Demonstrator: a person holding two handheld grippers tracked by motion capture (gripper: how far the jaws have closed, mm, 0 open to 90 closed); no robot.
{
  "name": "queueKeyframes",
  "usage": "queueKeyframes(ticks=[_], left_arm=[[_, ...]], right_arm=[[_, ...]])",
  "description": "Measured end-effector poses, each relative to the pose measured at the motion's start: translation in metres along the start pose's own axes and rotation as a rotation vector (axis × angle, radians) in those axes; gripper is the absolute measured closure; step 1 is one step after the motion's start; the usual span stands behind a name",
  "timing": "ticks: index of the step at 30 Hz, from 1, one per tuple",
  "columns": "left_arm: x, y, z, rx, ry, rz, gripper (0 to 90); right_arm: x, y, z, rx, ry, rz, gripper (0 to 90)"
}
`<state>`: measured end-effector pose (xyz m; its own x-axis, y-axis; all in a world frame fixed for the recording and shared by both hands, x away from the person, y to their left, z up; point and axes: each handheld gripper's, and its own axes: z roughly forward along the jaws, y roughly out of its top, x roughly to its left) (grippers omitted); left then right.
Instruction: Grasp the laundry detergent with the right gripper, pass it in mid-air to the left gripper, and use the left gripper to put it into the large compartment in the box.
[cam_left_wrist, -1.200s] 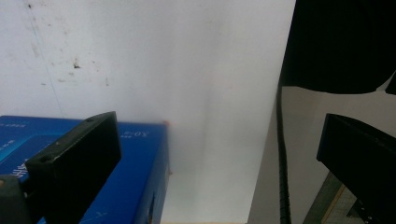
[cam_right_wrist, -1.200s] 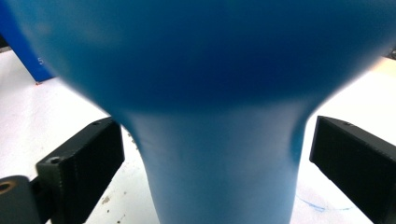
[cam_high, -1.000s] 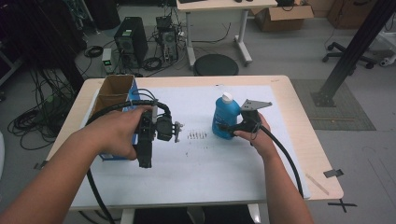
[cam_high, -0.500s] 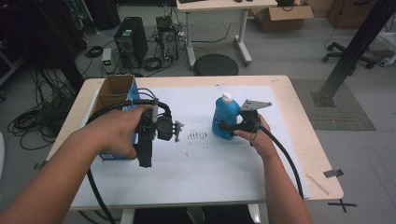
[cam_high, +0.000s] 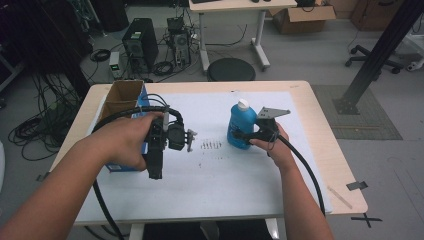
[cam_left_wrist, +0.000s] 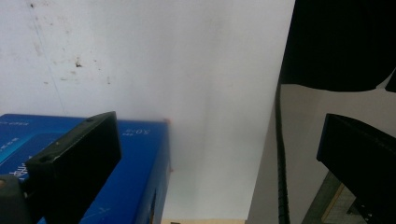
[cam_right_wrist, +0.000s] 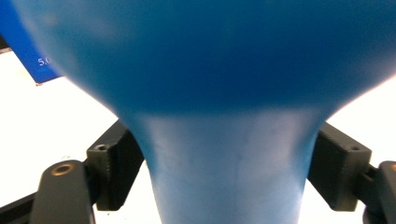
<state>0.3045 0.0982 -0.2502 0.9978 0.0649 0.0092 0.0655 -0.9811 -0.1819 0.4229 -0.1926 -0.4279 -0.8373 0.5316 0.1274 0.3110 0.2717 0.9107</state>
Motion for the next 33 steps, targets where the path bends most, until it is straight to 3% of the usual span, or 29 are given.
queueKeyframes(ticks=[19,33], left_arm=[[0.0011,-0.0019,0.0013,0.001,0.0,-0.002,0.4],[0.002,0.0008,0.0021,0.0,-0.001,-0.001,0.4]], right_arm=[[0.0006,-0.0042,-0.0015,-0.015,-0.006,-0.028,41.5],[0.0003,-0.0031,-0.0025,-0.012,-0.013,-0.056,46.2]])
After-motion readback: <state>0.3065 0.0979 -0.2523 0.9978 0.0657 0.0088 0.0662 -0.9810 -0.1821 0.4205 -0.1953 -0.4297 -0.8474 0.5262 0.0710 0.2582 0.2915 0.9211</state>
